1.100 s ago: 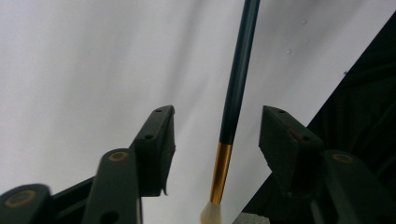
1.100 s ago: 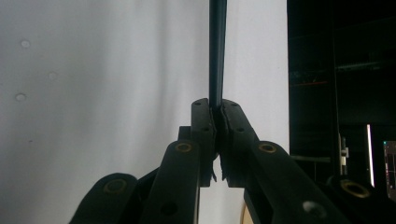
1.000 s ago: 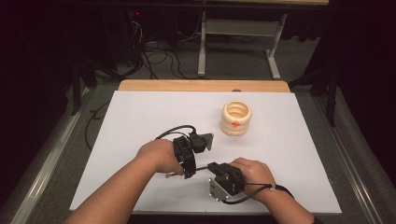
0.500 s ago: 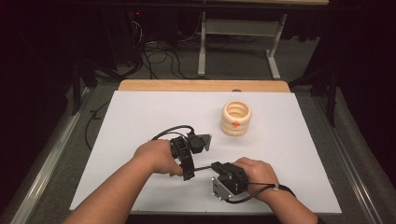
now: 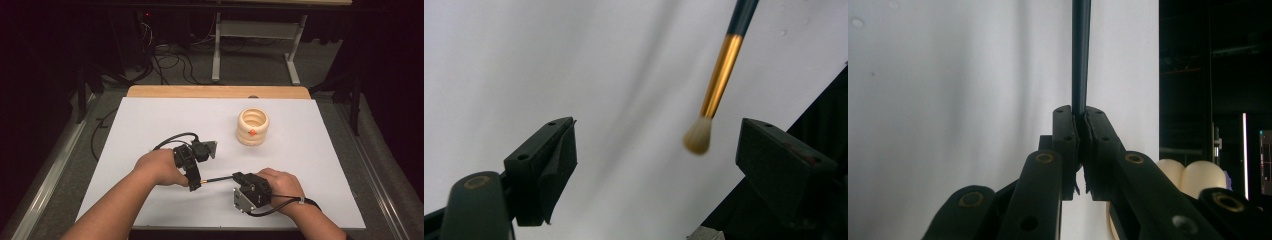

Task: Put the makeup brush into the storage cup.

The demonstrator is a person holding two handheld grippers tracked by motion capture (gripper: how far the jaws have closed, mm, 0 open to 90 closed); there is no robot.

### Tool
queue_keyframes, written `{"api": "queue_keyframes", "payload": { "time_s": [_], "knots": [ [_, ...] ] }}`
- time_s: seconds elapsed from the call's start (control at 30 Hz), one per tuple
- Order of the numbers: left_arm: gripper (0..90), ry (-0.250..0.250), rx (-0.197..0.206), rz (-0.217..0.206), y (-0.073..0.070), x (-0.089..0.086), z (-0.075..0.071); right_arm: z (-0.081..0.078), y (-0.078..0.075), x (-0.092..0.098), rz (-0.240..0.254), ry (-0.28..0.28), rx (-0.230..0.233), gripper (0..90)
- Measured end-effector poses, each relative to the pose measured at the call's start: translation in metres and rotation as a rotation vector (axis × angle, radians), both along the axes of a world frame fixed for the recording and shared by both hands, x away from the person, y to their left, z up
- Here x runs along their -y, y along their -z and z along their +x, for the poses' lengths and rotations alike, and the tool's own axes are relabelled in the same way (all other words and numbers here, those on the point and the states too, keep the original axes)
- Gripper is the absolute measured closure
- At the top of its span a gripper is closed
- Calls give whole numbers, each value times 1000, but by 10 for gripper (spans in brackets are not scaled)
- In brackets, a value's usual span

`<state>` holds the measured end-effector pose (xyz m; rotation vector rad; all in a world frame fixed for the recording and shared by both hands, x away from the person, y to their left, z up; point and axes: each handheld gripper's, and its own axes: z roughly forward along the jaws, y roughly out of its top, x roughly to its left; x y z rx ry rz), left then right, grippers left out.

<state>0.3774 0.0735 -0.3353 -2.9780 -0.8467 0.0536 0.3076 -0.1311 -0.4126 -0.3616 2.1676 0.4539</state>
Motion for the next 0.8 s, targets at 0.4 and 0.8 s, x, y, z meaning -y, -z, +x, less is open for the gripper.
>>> {"api": "queue_keyframes", "payload": {
  "time_s": [0.4, 0.8],
  "knots": [
    [174, -150, 34, 13, 18, -36, 5, 4, -5, 15, 4, 33, 3, 878],
    [166, -264, 57, -26, 43, -71, 4, 4, -6, 27, 13, 67, 7, 877]
  ]
}}
